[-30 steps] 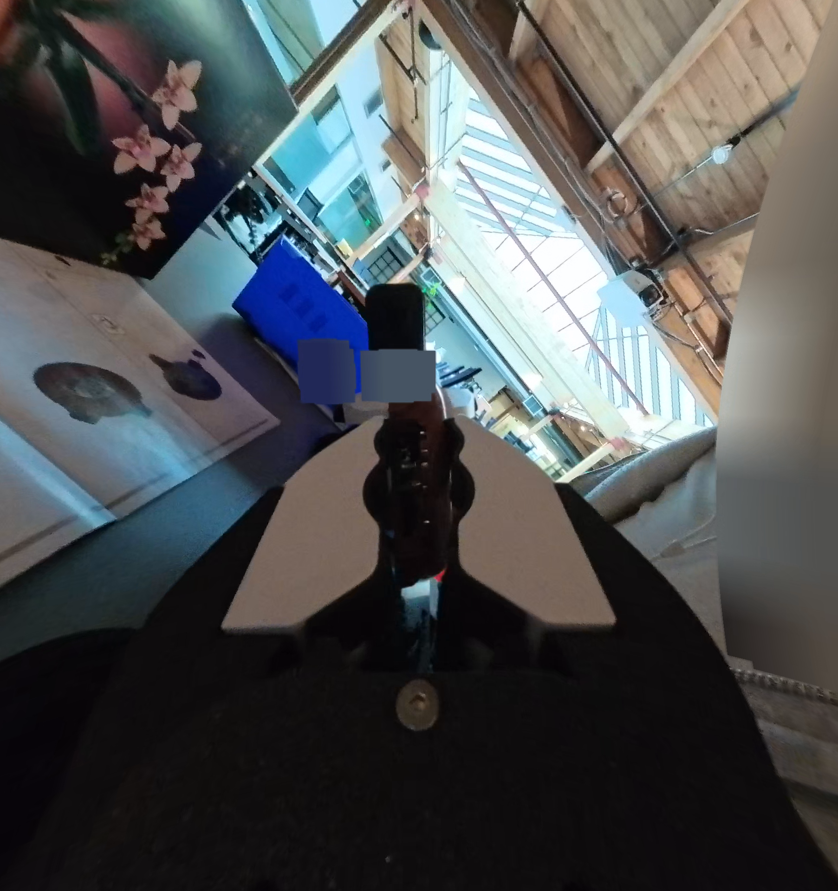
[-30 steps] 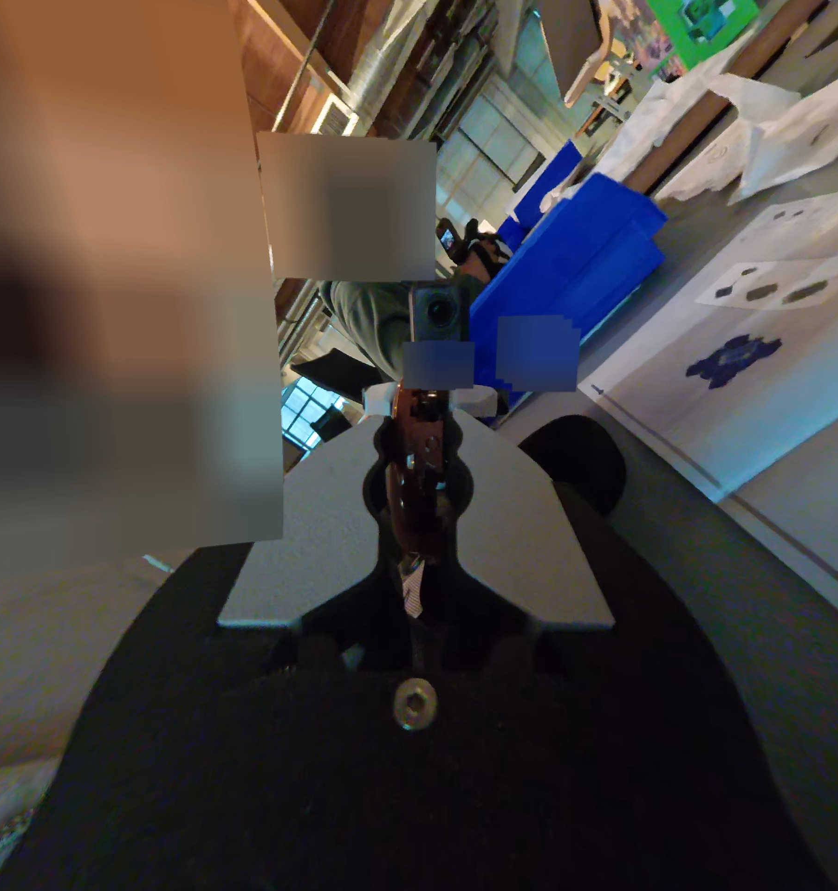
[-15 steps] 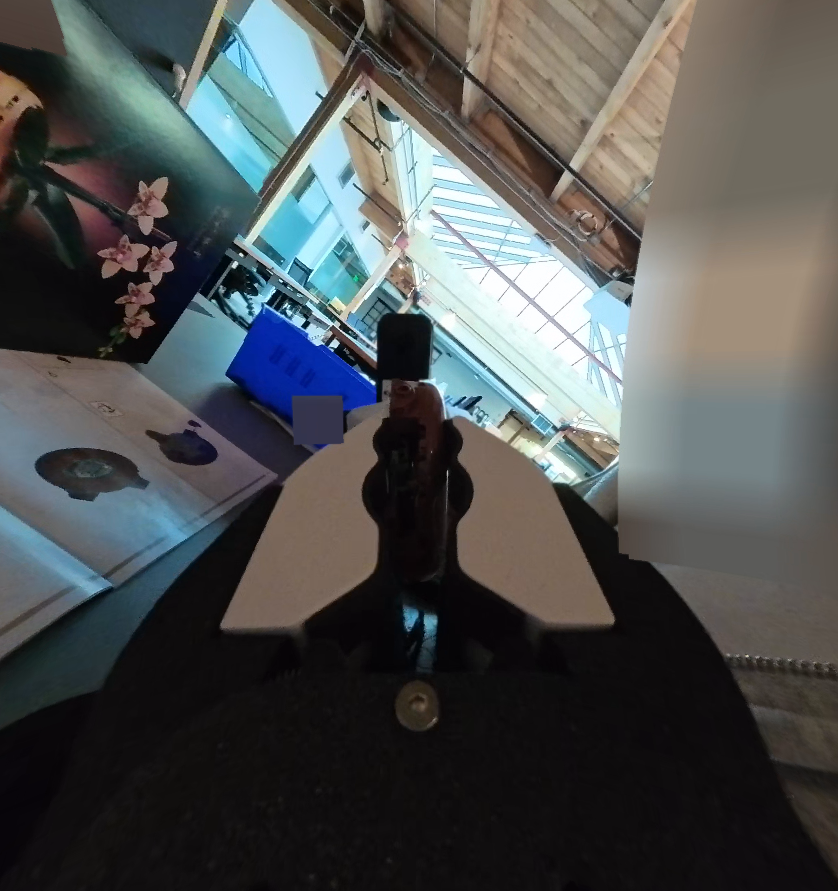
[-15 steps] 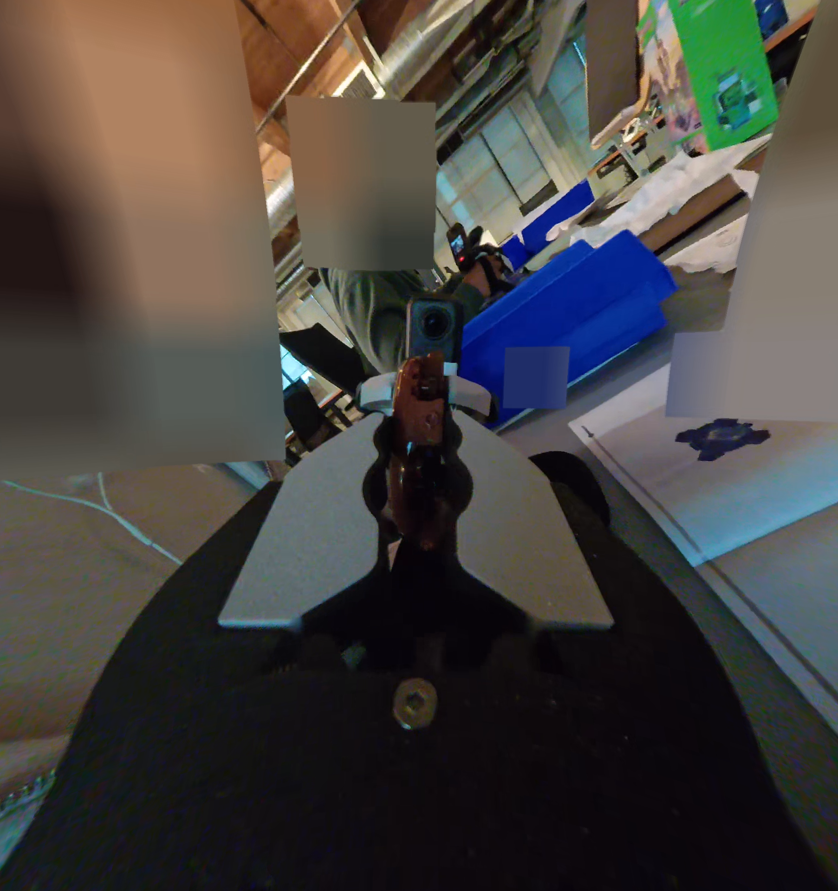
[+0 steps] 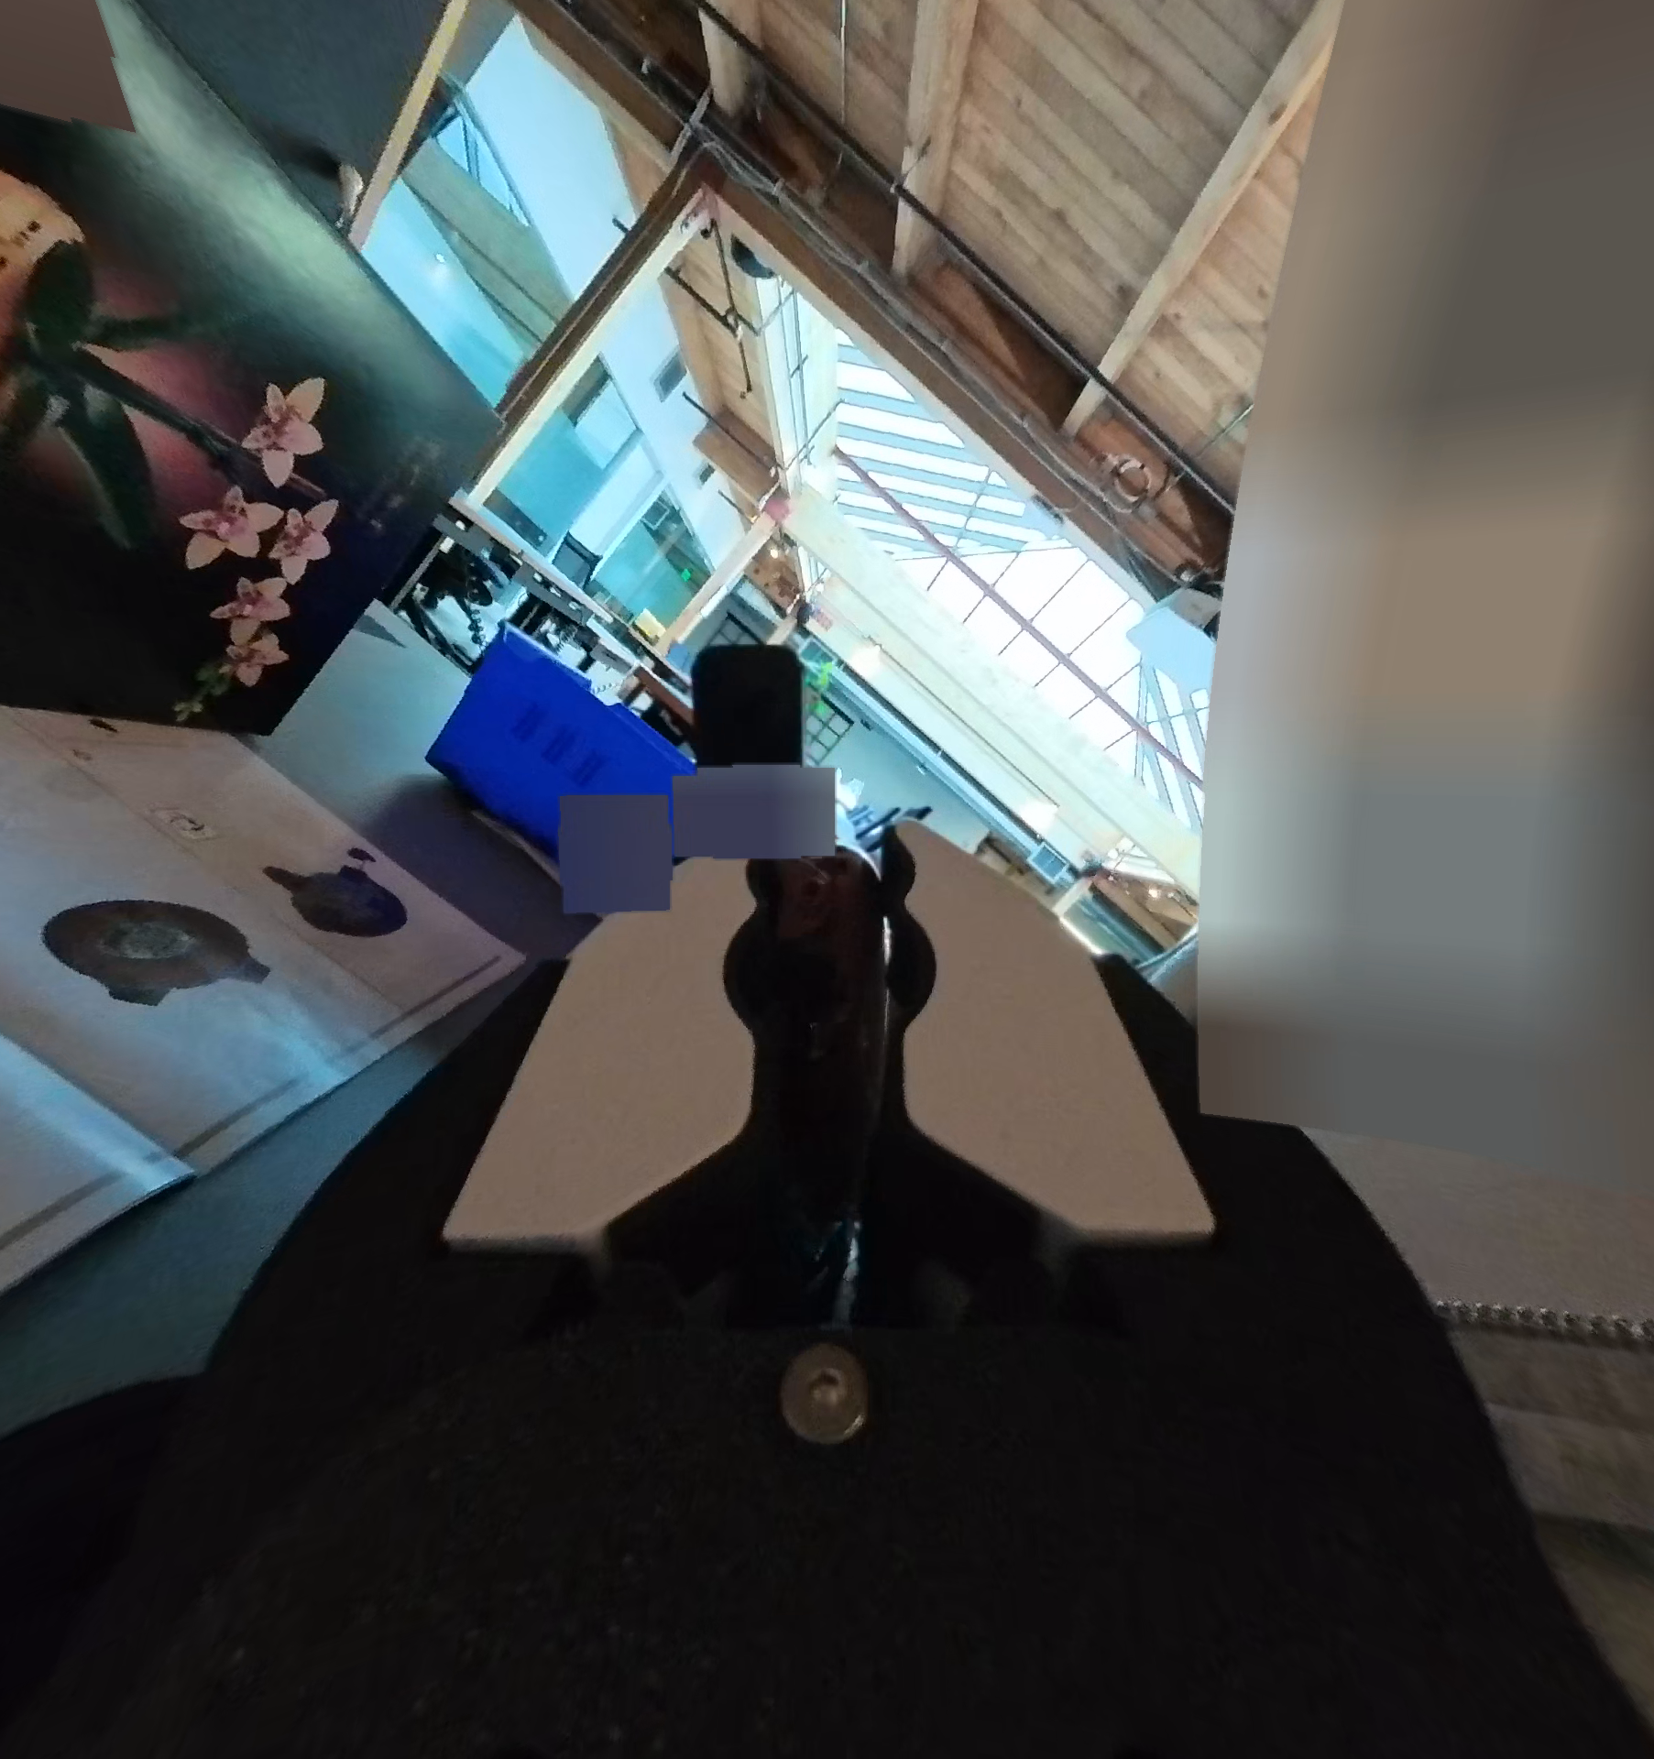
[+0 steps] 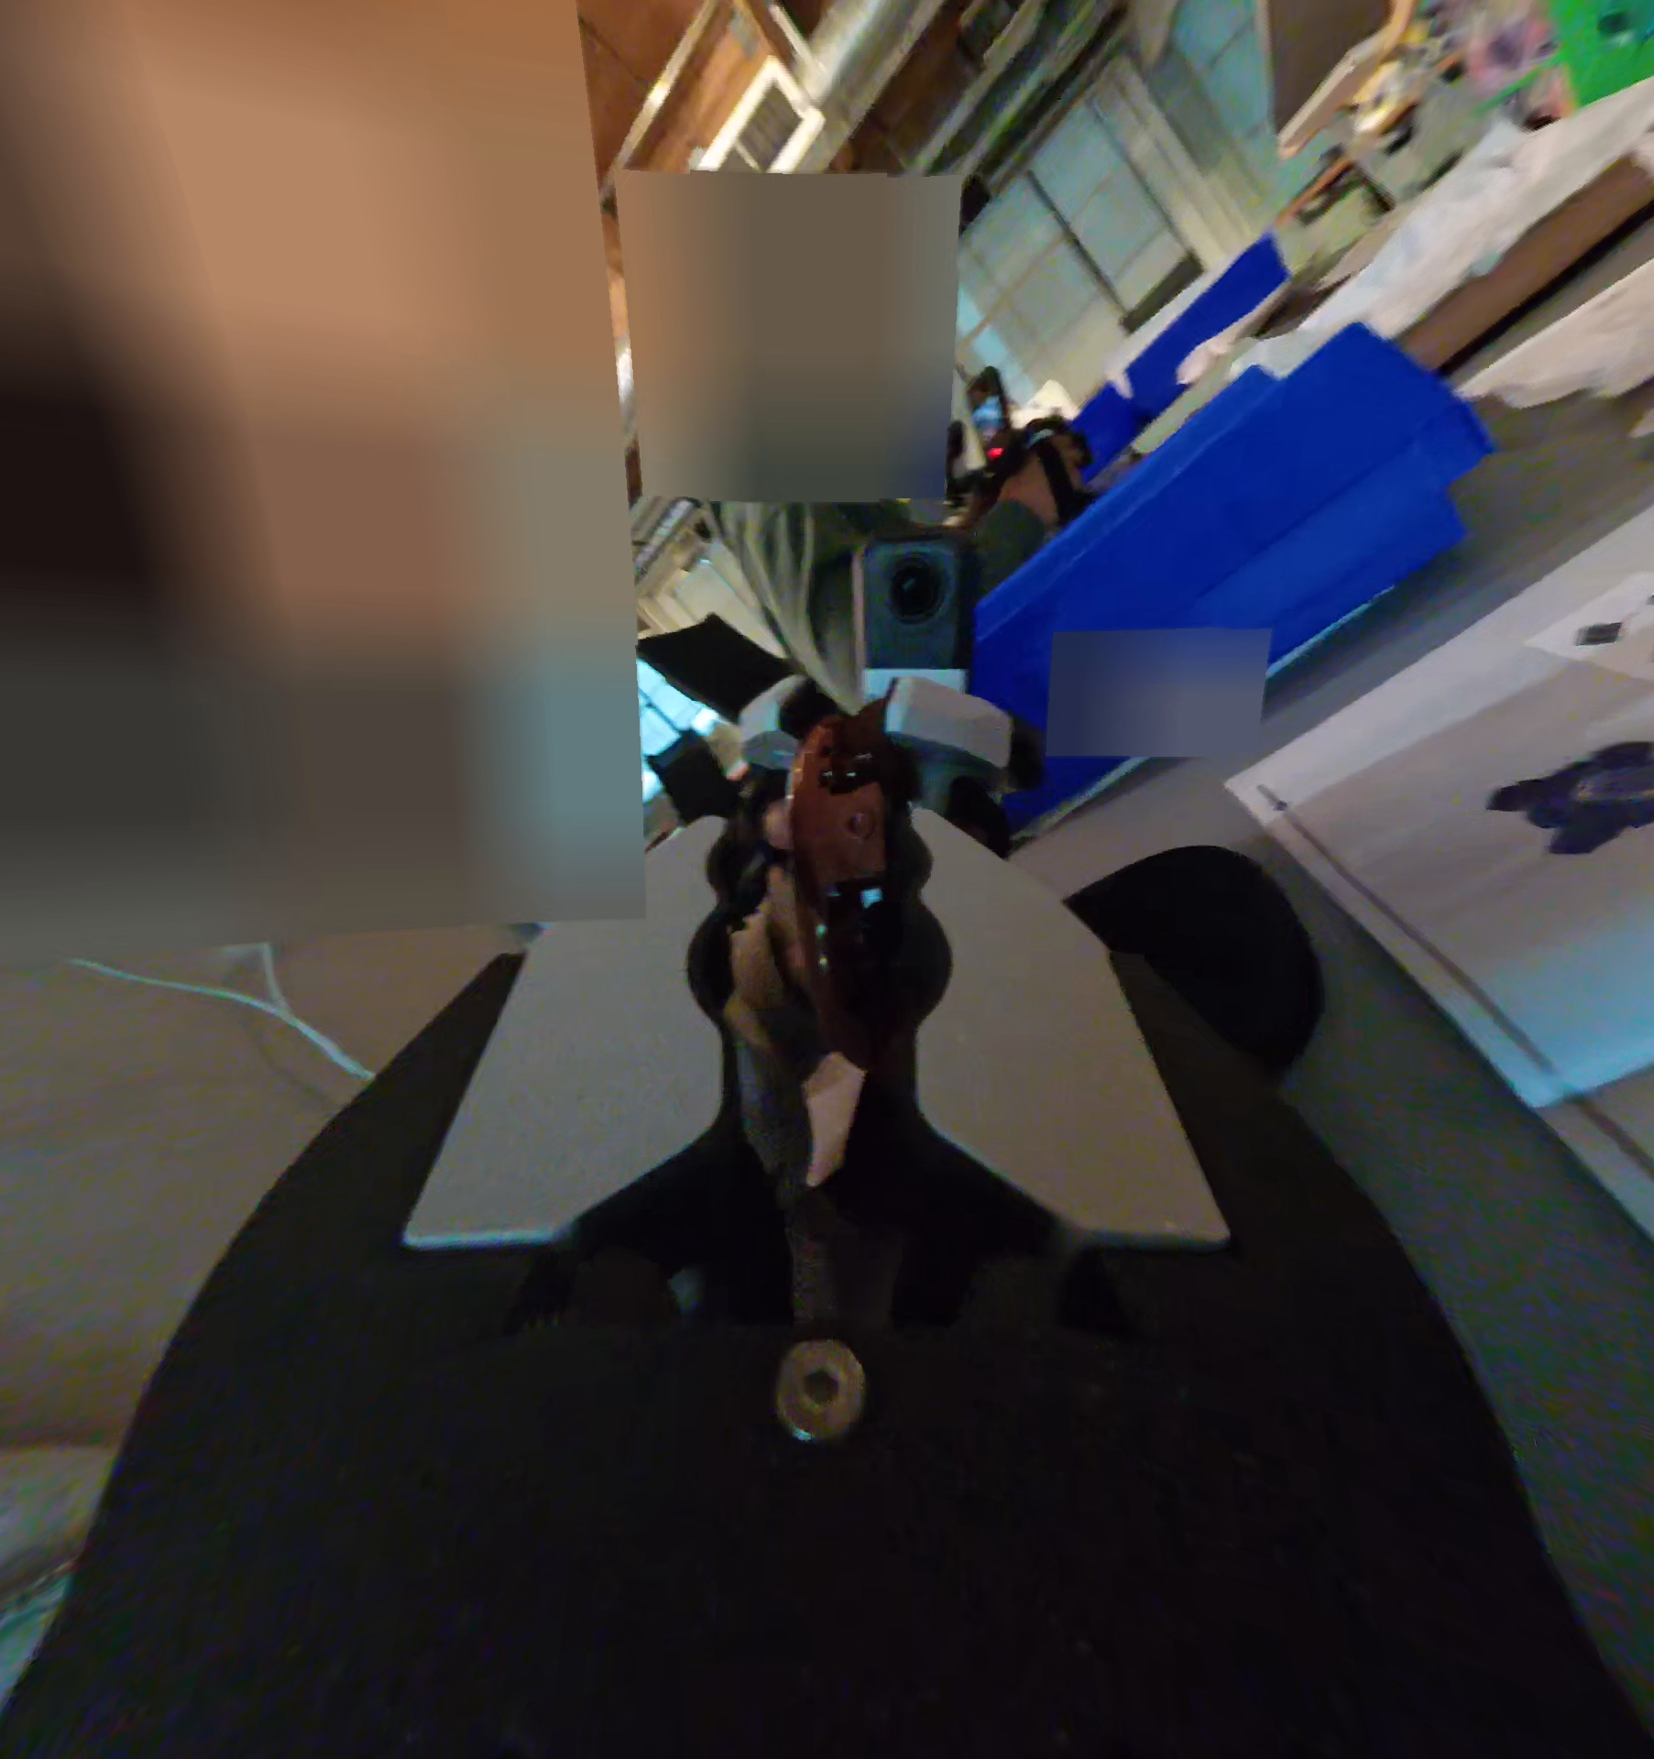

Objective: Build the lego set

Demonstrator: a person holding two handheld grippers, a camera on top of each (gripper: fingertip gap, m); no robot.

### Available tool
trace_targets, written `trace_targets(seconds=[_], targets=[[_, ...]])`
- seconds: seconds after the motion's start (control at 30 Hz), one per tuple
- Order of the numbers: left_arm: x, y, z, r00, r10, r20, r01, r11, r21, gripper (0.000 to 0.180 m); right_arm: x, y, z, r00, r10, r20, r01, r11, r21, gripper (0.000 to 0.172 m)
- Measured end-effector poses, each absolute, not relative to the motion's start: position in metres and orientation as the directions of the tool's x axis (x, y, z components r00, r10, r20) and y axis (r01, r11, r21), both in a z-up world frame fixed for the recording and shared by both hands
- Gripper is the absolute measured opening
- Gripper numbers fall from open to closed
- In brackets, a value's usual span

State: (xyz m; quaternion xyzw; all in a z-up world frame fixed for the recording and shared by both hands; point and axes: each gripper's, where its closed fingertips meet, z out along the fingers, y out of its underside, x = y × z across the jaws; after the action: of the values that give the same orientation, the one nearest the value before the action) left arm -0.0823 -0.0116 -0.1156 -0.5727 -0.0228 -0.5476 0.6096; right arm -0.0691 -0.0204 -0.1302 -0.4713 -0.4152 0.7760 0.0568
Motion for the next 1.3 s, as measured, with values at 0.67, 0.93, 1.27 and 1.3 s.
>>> trace_targets(seconds=[0.67, 0.93, 1.27, 1.3], targets=[[-0.065, 0.002, -0.121, 0.37, -0.667, 0.647, 0.66, -0.302, -0.688, 0.022, -0.061, 0.0, -0.128, -0.539, 0.568, -0.622, 0.232, -0.61, -0.758, 0.036], [-0.125, 0.023, -0.126, 0.456, -0.538, 0.709, 0.706, -0.267, -0.656, 0.021, -0.034, 0.151, -0.199, 0.095, 0.954, -0.285, 0.564, -0.287, -0.774, 0.034], [-0.139, 0.024, -0.116, 0.539, -0.539, 0.648, 0.679, -0.177, -0.712, 0.021, -0.071, 0.143, -0.272, 0.157, 0.985, 0.065, 0.806, -0.09, -0.586, 0.0], [-0.139, 0.022, -0.117, 0.534, -0.542, 0.649, 0.683, -0.176, -0.709, 0.021, -0.069, 0.141, -0.272, 0.178, 0.983, 0.046, 0.786, -0.114, -0.607, 0.0]])
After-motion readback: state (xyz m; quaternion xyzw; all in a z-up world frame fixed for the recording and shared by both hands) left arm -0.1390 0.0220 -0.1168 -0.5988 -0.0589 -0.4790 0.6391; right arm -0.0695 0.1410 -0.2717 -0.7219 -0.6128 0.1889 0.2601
